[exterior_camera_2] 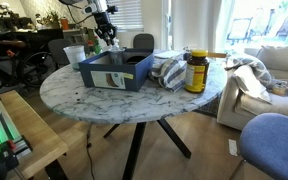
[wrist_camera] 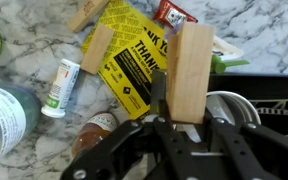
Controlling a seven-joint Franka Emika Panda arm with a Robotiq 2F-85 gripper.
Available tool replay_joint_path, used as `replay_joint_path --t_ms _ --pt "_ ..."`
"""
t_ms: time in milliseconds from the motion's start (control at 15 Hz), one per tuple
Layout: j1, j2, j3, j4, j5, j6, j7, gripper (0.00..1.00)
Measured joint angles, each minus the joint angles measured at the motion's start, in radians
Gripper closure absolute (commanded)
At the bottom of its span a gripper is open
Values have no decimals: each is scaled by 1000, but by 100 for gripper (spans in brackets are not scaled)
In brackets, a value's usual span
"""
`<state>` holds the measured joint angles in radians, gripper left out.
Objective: Move the wooden blocks from atop the bottle to the plastic cup in the box
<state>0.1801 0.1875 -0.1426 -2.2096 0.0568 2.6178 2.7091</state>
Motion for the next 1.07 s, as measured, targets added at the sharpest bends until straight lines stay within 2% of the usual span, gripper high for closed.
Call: replay_joint_path --t_ms 133,333,667,800,1067 --pt "2 1 -12 13 -8 -15 7 93" --pt "109 -4 -193 12 4 -33 4 93" --pt "381 2 -558 -9 114 -76 3 93" --pt "480 6 -647 -29 189 -98 4 93" --pt "689 43 -806 -76 423 -138 4 93"
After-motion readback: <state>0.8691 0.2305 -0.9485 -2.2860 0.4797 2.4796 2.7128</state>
